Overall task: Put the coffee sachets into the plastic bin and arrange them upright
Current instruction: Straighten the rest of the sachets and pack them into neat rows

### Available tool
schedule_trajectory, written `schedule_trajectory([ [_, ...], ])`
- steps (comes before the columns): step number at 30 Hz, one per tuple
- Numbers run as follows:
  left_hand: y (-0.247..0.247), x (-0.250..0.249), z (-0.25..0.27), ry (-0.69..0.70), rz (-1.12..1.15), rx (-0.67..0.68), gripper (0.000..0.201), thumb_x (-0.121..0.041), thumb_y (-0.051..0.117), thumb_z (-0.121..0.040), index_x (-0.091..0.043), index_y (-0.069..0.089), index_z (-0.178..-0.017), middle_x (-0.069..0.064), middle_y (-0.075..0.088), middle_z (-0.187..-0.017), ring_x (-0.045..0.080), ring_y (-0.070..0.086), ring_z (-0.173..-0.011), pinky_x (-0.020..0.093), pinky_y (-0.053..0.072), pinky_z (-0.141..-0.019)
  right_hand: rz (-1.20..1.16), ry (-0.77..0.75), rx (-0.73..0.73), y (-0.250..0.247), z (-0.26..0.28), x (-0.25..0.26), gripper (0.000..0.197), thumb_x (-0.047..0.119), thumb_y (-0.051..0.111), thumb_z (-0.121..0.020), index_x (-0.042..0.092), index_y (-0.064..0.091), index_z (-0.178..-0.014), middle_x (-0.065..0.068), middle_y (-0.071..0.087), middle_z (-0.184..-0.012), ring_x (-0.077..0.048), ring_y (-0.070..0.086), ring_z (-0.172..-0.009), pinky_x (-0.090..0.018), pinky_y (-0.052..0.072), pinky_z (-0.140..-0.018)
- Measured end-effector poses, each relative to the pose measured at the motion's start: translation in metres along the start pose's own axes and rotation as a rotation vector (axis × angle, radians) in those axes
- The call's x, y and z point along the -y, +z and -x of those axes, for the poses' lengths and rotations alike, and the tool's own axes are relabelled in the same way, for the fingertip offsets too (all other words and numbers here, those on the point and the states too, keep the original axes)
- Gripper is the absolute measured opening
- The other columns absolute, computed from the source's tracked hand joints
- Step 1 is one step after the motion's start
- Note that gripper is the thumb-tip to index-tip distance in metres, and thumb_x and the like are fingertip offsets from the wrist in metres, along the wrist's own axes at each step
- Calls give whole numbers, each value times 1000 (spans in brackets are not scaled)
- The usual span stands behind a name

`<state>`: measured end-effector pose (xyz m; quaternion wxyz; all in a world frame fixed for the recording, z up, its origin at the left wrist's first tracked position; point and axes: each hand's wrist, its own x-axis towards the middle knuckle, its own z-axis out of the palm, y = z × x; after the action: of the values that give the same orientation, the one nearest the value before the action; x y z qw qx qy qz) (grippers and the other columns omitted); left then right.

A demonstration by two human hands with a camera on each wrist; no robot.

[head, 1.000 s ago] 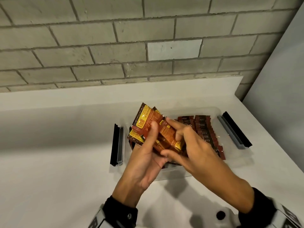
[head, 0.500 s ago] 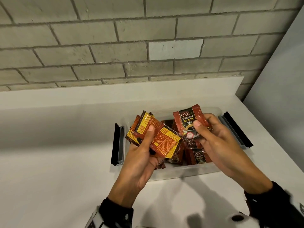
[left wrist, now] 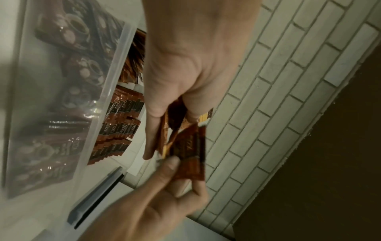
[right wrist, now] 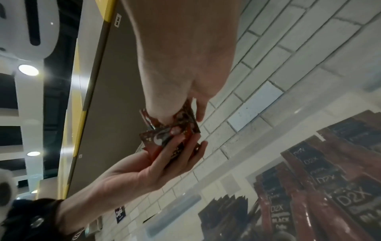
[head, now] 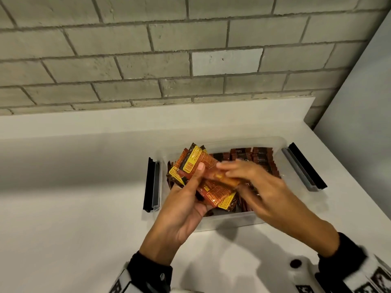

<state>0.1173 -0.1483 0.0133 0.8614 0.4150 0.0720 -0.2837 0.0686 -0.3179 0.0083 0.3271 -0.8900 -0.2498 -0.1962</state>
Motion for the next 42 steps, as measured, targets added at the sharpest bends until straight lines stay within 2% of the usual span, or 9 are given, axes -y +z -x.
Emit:
schedule_trajectory([
  [6, -2, -5, 1, -93, 33, 15, 27, -23, 58, -83, -7, 65, -104, 18, 71, -103, 26, 72, -88, 42, 59, -74, 139, -41, 220, 4, 0, -3, 43, 50, 29, -98, 16, 44, -120, -4, 56, -133, -14, 54, -121, -30, 57, -82],
  [12, -1, -3, -3, -187, 32, 4, 31, -25, 57, -89, -2, 62, -109, 21, 70, -103, 29, 69, -95, 47, 55, -80, 360, -138, 329, 5, 1, -9, 47, 42, 35, -96, 17, 40, -135, -3, 63, -120, -9, 62, -105, -21, 56, -76],
  [17, 4, -5, 0, -223, 131, -46, 19, -19, 58, -89, -3, 62, -97, 23, 72, -88, 36, 68, -85, 56, 54, -66, -233, 348, 137, 1, 3, -3, 19, 36, 37, -96, 43, 41, -114, 8, 62, -82, -2, 59, -66, -15, 45, -51],
  [22, 0, -4, -3, -176, 142, -90, 26, -16, 60, -87, -5, 60, -110, 23, 70, -101, 31, 68, -92, 54, 56, -69, -618, 622, -168, 1, 3, -15, 19, 27, 40, -98, 34, 53, -110, 8, 67, -106, -13, 63, -105, -37, 52, -91],
  [25, -3, -7, -5, -147, 154, -96, 29, -16, 60, -86, -5, 60, -112, 25, 68, -107, 31, 67, -98, 56, 54, -71, -729, 675, -232, -2, 3, -15, 26, 18, 37, -100, 36, 53, -111, 12, 67, -104, -14, 63, -107, -37, 54, -89],
  [30, 5, -7, -5, -210, 142, -67, 22, -17, 59, -88, -2, 61, -104, 24, 71, -93, 34, 70, -83, 49, 59, -57, -236, 287, 28, -4, 8, -2, 34, 28, 33, -99, 53, 38, -122, 5, 60, -94, -2, 57, -73, -13, 44, -59],
  [33, 8, -10, -8, -259, 164, -53, 24, -18, 60, -89, 4, 63, -98, 24, 70, -90, 32, 70, -77, 49, 57, -60, 102, -22, 213, 5, 14, -7, 37, 28, 32, -99, 27, 36, -136, 8, 45, -132, 1, 46, -119, -17, 42, -98],
  [37, 3, -13, -10, -297, 120, -18, 32, -21, 59, -88, 3, 62, -108, 25, 69, -97, 31, 71, -74, 48, 58, -62, 154, -67, 281, 7, 11, -10, 54, 52, 45, -92, 23, 35, -136, 7, 39, -139, -8, 42, -127, -31, 44, -102],
  [42, -3, -9, -6, -269, -99, 11, 37, -26, 60, -88, -5, 57, -119, 25, 67, -109, 43, 65, -99, 58, 53, -80, -442, 384, 29, -2, 4, 1, 20, 30, 52, -93, 27, 52, -113, 10, 66, -108, -10, 65, -97, -32, 57, -80],
])
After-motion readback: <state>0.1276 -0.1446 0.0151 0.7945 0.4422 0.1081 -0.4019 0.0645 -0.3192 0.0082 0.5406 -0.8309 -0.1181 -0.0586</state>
